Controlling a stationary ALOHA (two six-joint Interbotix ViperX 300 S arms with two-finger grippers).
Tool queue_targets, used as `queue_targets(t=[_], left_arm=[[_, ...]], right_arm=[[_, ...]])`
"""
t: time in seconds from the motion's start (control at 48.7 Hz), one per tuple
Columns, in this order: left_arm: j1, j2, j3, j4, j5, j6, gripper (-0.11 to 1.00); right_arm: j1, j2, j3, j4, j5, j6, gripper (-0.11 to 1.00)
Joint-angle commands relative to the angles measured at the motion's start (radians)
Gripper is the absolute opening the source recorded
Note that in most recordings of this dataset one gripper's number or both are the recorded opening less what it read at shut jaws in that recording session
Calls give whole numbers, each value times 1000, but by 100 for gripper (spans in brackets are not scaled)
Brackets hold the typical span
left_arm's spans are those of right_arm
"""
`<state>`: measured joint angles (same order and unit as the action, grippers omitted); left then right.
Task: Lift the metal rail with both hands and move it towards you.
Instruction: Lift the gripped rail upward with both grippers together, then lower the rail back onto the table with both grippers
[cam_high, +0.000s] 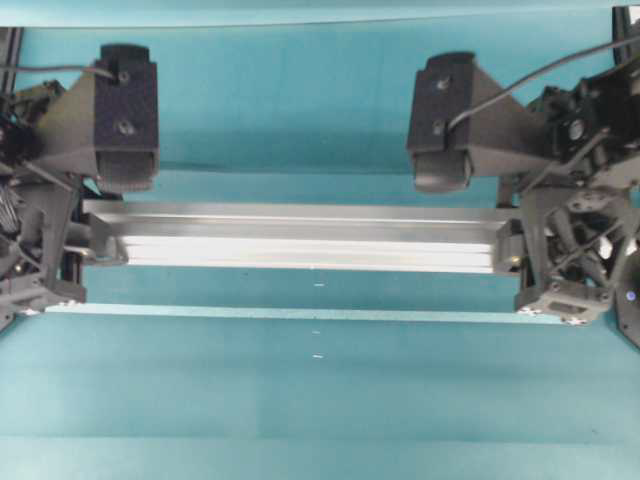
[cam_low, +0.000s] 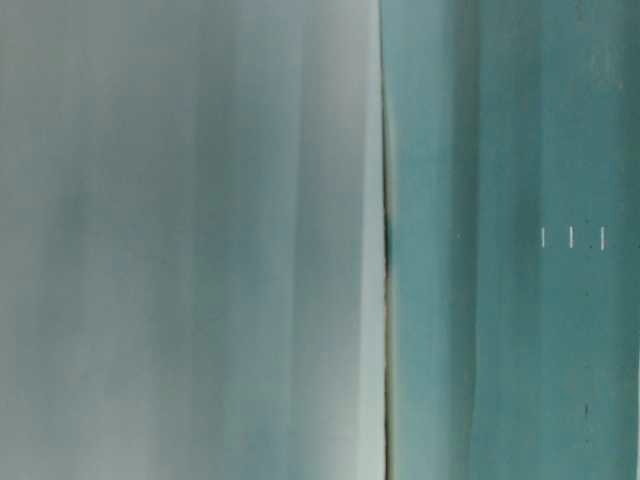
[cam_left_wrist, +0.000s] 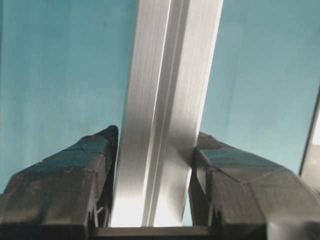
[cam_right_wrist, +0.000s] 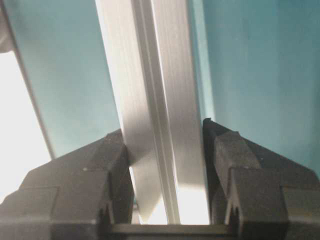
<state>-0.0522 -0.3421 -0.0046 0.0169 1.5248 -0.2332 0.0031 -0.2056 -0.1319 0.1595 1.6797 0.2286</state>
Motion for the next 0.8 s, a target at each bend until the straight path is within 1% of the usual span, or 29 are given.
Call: queue_targets(t=[0.0, 0.164, 0.349, 0.781], left_arm=[[11, -3, -63, 5, 2, -23, 32], [11, 3, -84, 5, 3, -21, 32], [11, 3, -104, 5, 3, -23, 32], [12, 9, -98, 5, 2, -17, 32]], right_arm=[[-8, -8, -46, 0, 18, 89, 36], [-2, -8, -72, 0, 23, 89, 36], [-3, -8, -66, 0, 20, 87, 36], [-2, -8, -57, -9, 18, 81, 36]])
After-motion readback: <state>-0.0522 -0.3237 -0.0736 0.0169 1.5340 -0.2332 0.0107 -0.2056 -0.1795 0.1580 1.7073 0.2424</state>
